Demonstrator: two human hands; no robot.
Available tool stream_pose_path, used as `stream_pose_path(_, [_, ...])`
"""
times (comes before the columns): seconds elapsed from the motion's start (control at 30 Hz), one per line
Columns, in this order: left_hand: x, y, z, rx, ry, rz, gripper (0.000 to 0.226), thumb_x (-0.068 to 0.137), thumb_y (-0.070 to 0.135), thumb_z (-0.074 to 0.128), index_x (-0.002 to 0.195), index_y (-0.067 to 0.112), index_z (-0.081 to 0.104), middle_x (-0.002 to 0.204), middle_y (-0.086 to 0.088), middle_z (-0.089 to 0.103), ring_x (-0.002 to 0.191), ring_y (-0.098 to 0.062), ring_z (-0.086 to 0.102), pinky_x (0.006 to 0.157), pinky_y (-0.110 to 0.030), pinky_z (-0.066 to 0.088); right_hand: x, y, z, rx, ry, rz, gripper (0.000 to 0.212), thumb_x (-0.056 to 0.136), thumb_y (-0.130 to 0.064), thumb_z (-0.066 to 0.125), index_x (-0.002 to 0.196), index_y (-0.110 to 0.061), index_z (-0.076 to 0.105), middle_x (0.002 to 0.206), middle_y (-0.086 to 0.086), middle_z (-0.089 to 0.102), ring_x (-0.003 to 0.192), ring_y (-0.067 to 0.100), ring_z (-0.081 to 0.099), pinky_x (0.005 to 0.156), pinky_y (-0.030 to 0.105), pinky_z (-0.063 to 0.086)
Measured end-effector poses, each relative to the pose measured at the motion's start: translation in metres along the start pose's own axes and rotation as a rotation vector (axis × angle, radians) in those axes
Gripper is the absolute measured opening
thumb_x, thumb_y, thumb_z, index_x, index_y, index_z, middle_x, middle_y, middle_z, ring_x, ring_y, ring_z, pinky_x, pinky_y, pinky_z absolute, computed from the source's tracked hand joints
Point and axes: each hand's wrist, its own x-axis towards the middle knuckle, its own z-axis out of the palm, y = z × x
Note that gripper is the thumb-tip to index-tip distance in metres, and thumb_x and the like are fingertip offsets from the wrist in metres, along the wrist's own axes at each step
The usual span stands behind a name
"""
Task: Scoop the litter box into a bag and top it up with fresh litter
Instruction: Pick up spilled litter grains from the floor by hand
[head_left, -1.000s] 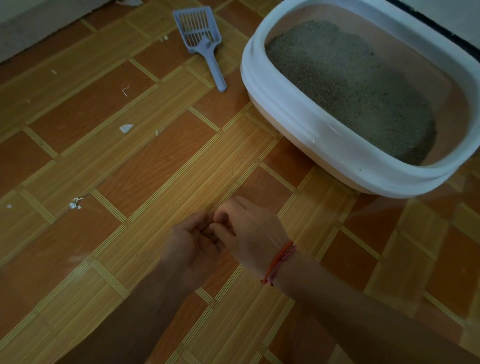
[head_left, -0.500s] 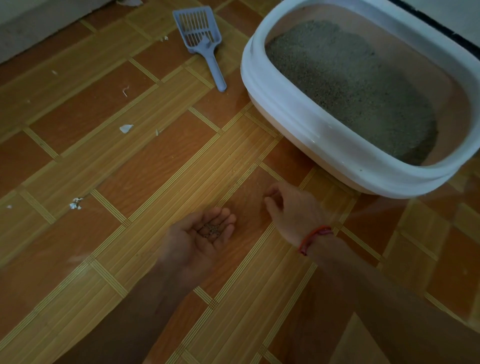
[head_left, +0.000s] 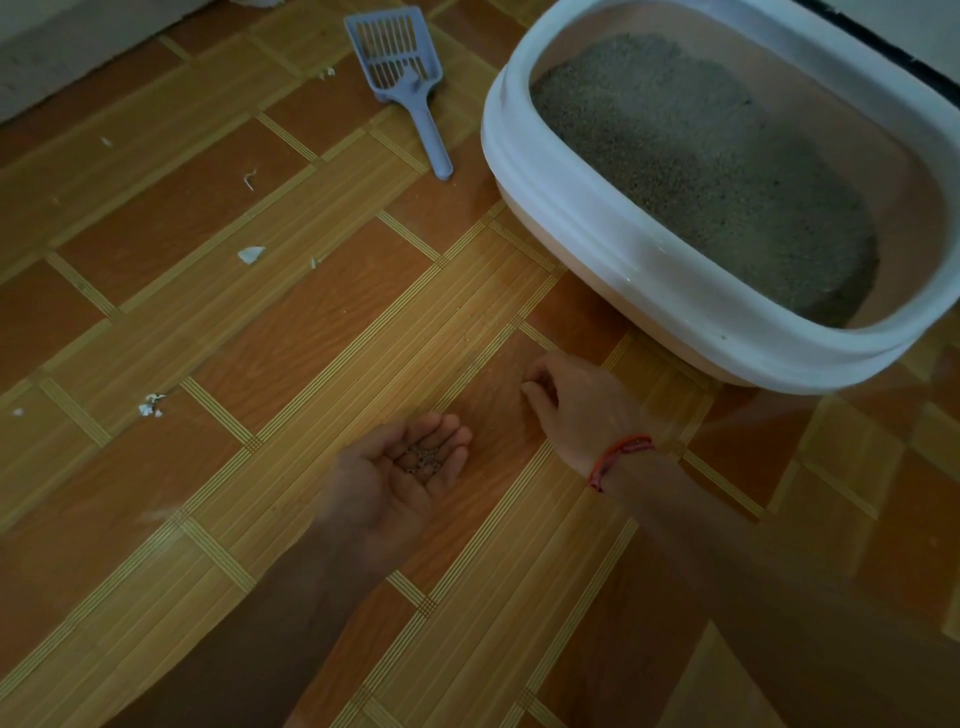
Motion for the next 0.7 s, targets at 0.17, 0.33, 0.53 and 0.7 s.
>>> stream_pose_path(0.17, [0.001,0.0,-0.002,-0.006,-0.004,-0.005,0.031,0.097,0.016,0.044,0.093,-0.004,0.067,0.097,-0.019,0.072,0.093,-0.031,0.072,0.082,-0.039,0.059,-0.002,-0.003,-0.003,-0.087,-0.013,-0.03,0.016,0.1,-0.032,0.044,0.1,-0.024,0.058,0.093,-0.006,0.059,0.082,0.013,0.057,0.071,0.031,0.052])
stream_pose_path(0.33, [-0.001,0.0,0.0,0.005,-0.009,0.0,0.031,0.097,0.015,0.043,0.093,-0.004,0.067,0.098,-0.019,0.072,0.095,-0.031,0.072,0.083,-0.038,0.059,0.001,-0.007,-0.004,-0.15,-0.033,-0.033,0.02,0.101,-0.033,0.039,0.099,-0.022,0.056,0.091,-0.004,0.059,0.077,0.014,0.057,0.067,0.032,0.053])
stream_pose_path(0.53, [-0.003,0.001,-0.001,0.015,-0.016,0.014,0.03,0.095,0.014,0.046,0.092,-0.005,0.068,0.096,-0.019,0.072,0.092,-0.031,0.072,0.085,-0.038,0.058,-0.014,-0.029,-0.01,0.008,0.01,-0.084,0.016,0.099,-0.032,0.046,0.093,-0.022,0.057,0.081,-0.008,0.06,0.072,0.01,0.058,0.065,0.029,0.051])
stream_pose_path(0.7, [-0.005,-0.002,-0.001,0.069,-0.053,0.048,0.026,0.084,0.015,0.052,0.091,-0.005,0.067,0.091,-0.018,0.07,0.085,-0.026,0.071,0.08,-0.034,0.058,-0.042,-0.064,-0.007,0.148,-0.009,-0.227,0.015,0.098,-0.032,0.046,0.093,-0.022,0.056,0.086,-0.007,0.059,0.072,0.01,0.057,0.062,0.028,0.05])
